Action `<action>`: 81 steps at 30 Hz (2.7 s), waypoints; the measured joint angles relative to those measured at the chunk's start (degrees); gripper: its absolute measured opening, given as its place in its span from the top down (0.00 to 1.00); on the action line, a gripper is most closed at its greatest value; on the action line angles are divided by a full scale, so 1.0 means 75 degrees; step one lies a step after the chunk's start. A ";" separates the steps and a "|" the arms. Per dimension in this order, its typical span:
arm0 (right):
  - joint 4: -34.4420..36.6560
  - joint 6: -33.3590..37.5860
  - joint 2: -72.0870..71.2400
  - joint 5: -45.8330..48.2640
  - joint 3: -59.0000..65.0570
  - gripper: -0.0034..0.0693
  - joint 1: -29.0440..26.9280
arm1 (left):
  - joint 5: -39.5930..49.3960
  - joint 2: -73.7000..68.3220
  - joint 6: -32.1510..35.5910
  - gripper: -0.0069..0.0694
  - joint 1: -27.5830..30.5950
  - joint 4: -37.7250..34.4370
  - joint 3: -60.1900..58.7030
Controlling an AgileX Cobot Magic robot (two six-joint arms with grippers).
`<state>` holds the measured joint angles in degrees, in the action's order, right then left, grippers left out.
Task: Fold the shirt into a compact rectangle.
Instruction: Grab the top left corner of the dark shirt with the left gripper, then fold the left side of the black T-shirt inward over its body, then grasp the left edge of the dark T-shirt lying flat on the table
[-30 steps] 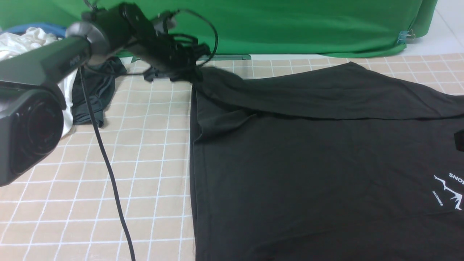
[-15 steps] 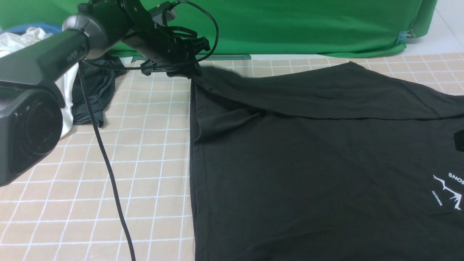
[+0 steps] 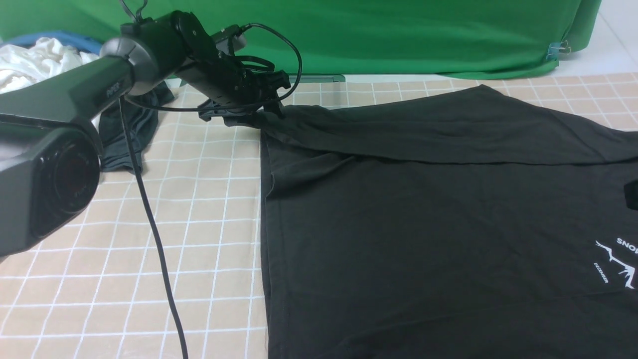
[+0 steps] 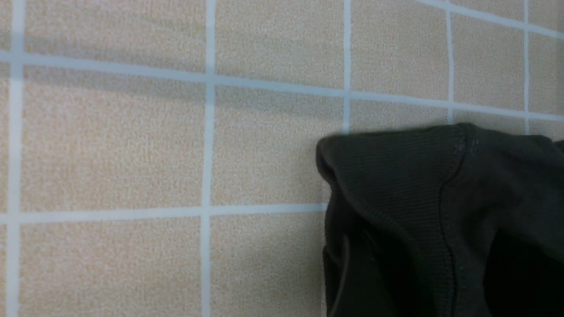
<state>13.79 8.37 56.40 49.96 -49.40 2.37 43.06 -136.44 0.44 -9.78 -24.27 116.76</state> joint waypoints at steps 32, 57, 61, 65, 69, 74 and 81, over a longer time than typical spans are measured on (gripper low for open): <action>0.0000 0.0000 0.0000 0.0345 0.0000 0.74 0.0000 | 0.3493 0.2959 -0.1665 0.89 -0.0163 0.0028 -0.1310; 0.0000 0.0014 0.0000 0.0391 0.0000 0.91 0.0000 | 0.1528 0.3829 -0.1688 0.71 -0.0847 0.0824 -0.6129; 0.0000 0.0014 0.0000 0.0391 0.0000 0.90 0.0000 | 0.2093 0.3829 -0.1697 0.50 -0.0847 0.0819 -0.5819; 0.0000 0.0014 0.0000 0.0385 0.0000 0.90 0.0000 | 0.3062 0.3902 -0.1658 0.32 -0.0847 0.0772 -0.5212; 0.0000 0.0014 0.0000 0.0358 0.0000 0.90 0.0000 | 0.3366 0.4531 -0.1365 0.18 -0.1003 0.0385 -0.5241; 0.0000 0.0015 0.0000 0.0331 0.0000 0.90 0.0000 | 0.3212 0.5000 -0.0840 0.15 -0.2128 0.0339 -0.6287; 0.0006 0.0010 0.0000 0.0276 0.0000 0.88 0.0000 | 0.1787 0.4465 -0.0382 0.15 -0.3855 0.0795 -0.6866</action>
<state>13.84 8.45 56.40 52.03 -49.40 2.37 56.46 -102.95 -2.42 -38.70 -18.31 65.26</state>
